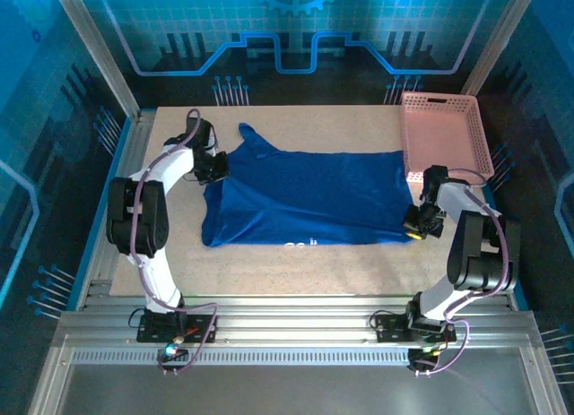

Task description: Fold and stack the t-shirts

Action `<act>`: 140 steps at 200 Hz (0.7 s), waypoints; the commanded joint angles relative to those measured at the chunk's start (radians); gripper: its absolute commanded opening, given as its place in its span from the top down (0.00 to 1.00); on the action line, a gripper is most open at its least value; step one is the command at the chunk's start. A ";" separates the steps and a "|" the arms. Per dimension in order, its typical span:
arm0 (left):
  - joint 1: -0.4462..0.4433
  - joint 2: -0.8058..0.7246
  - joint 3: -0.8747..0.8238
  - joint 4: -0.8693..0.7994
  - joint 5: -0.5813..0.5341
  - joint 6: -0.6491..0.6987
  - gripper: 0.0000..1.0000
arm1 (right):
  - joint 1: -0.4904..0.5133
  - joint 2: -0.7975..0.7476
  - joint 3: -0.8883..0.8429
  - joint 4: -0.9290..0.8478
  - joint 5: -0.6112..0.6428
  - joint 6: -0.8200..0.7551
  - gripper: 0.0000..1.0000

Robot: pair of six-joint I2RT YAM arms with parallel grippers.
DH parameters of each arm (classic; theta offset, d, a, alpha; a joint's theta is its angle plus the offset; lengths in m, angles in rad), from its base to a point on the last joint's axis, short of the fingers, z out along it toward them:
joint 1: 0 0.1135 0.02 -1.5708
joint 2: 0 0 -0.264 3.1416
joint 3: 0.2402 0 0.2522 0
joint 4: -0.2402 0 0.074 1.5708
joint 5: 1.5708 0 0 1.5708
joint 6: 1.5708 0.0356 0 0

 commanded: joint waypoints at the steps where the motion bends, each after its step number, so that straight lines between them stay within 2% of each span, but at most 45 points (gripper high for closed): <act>1: 0.011 0.016 0.025 0.017 0.019 0.008 0.80 | -0.020 0.025 0.031 -0.008 0.029 -0.009 1.00; 8: 0.012 0.007 0.023 0.014 0.014 -0.011 0.64 | -0.021 0.030 0.035 -0.006 0.028 -0.008 1.00; 13: 0.012 -0.006 0.022 0.010 0.013 -0.028 0.56 | -0.021 0.032 0.039 -0.004 0.023 -0.008 0.97; 34: 0.008 -0.130 -0.050 0.025 0.010 -0.126 0.38 | -0.021 0.030 0.062 -0.002 0.000 -0.013 0.79; 45: 0.008 -0.216 -0.097 0.001 -0.027 -0.174 0.33 | -0.021 0.004 0.072 -0.009 -0.020 -0.008 0.63; 54: 0.008 -0.282 -0.141 -0.016 -0.023 -0.208 0.31 | -0.019 -0.037 0.070 -0.004 -0.055 -0.012 0.53; 65: -0.006 -0.358 -0.208 -0.014 0.022 -0.253 0.30 | -0.010 -0.097 0.064 0.001 -0.101 -0.019 0.45; 85: -0.086 -0.458 -0.323 -0.032 0.054 -0.298 0.30 | 0.022 -0.182 0.052 0.008 -0.226 -0.038 0.32; 103: -0.145 -0.522 -0.449 -0.021 0.047 -0.354 0.31 | 0.085 -0.221 0.052 0.010 -0.331 -0.052 0.28; 120: -0.174 -0.551 -0.569 0.053 0.064 -0.419 0.33 | 0.213 -0.255 0.046 0.051 -0.401 -0.045 0.23; 140: -0.184 -0.526 -0.640 0.125 0.067 -0.457 0.37 | 0.369 -0.219 0.054 0.129 -0.452 -0.008 0.22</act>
